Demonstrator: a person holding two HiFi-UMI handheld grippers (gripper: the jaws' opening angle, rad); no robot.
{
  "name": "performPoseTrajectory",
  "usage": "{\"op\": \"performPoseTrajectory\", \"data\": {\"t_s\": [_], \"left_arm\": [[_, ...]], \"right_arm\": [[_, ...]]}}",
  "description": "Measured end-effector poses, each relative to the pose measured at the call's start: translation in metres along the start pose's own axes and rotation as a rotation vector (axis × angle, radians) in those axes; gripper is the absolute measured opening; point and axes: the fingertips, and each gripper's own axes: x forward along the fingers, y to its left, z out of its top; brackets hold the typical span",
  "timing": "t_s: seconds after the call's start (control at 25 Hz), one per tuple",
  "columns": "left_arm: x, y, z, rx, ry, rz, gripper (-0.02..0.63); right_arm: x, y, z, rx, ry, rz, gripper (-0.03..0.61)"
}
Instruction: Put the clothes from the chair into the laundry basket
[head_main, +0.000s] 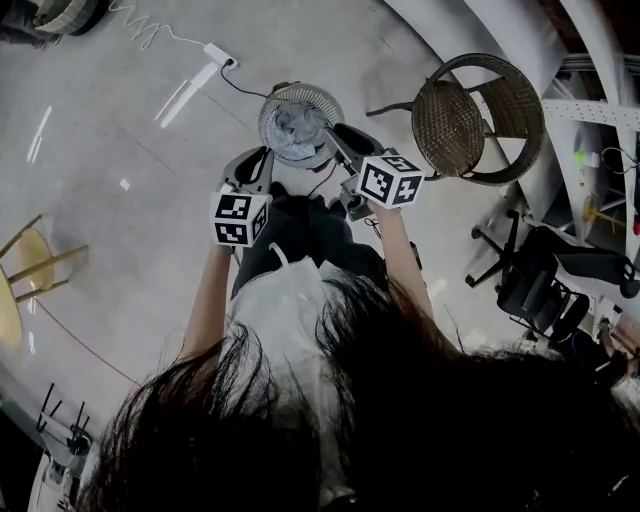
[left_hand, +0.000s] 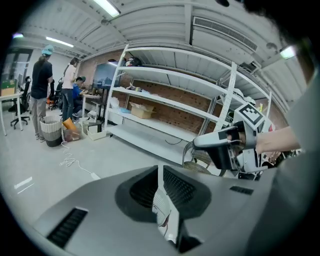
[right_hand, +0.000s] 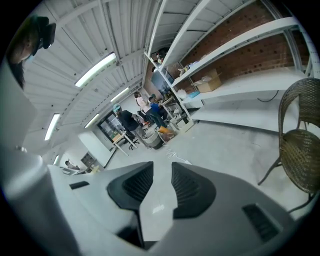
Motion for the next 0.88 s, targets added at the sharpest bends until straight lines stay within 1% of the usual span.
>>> {"op": "performPoseTrajectory", "data": {"t_s": [0.16, 0.36, 0.52, 0.76, 0.88], "left_arm": [[-0.002, -0.03, 0.002, 0.019, -0.009, -0.027, 0.031], [-0.003, -0.065, 0.008, 0.049, -0.035, -0.02, 0.031], [-0.013, -0.091, 0.012, 0.059, -0.066, 0.019, 0.031], [-0.041, -0.133, 0.011, 0.039, -0.124, 0.088, 0.031], [-0.054, -0.158, 0.002, 0.012, -0.147, 0.111, 0.031]], "right_arm": [[-0.024, 0.003, -0.008, -0.01, 0.008, 0.006, 0.115], [-0.058, 0.001, -0.018, -0.049, 0.021, 0.034, 0.114], [-0.092, 0.003, -0.03, -0.07, 0.026, 0.068, 0.114], [-0.146, 0.008, -0.055, -0.103, 0.021, 0.124, 0.109], [-0.172, 0.01, -0.069, -0.117, 0.015, 0.145, 0.1]]}}
